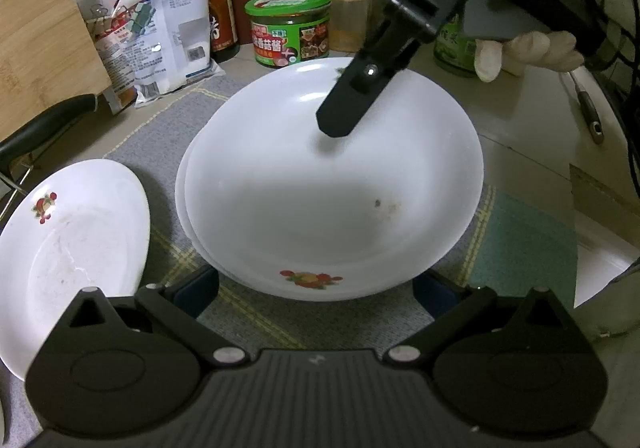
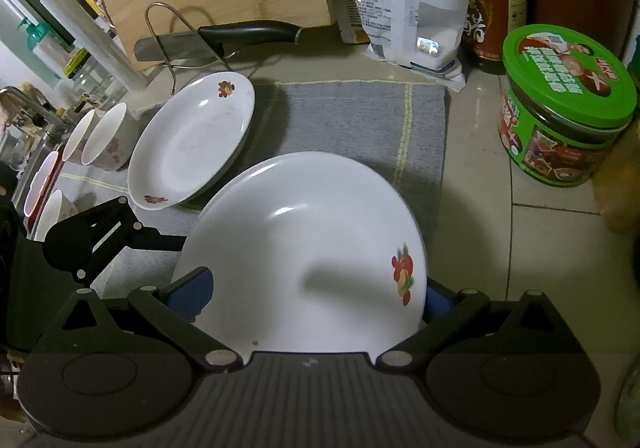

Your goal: Organize plates and bowls

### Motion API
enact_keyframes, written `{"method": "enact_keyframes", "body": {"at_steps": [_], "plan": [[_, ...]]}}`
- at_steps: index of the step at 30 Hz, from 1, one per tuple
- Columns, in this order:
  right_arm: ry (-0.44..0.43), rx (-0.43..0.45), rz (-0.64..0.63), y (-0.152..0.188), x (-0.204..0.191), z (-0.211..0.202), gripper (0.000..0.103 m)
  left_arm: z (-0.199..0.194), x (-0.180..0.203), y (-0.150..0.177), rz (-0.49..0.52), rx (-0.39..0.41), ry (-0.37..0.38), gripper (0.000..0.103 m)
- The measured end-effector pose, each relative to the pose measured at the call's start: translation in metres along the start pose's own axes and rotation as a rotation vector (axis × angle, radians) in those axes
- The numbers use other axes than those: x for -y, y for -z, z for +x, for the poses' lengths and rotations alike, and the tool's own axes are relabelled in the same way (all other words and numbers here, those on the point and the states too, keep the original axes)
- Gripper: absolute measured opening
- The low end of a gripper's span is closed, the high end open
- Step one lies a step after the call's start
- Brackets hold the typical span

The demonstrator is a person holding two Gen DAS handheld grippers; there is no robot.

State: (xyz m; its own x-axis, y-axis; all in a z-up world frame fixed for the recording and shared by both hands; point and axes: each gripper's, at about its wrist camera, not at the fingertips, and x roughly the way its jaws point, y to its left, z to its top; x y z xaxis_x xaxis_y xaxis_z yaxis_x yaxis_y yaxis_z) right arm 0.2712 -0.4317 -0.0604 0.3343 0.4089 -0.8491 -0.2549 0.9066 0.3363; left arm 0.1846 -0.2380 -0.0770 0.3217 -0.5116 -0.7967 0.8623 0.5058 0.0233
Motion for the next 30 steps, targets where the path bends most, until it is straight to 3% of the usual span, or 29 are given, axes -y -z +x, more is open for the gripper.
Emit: {"method": "enact_keyframes", "body": {"at_steps": [25, 30], "plan": [[0.157, -0.01, -0.075, 0.014, -0.022, -0.013, 0.103, -0.011, 0.002, 0.005, -0.033, 0.061, -0.009, 0.102], [0.176, 0.012, -0.141, 0.022, -0.032, -0.019, 0.103, -0.018, 0.003, 0.007, -0.064, 0.088, -0.002, 0.102]]}}
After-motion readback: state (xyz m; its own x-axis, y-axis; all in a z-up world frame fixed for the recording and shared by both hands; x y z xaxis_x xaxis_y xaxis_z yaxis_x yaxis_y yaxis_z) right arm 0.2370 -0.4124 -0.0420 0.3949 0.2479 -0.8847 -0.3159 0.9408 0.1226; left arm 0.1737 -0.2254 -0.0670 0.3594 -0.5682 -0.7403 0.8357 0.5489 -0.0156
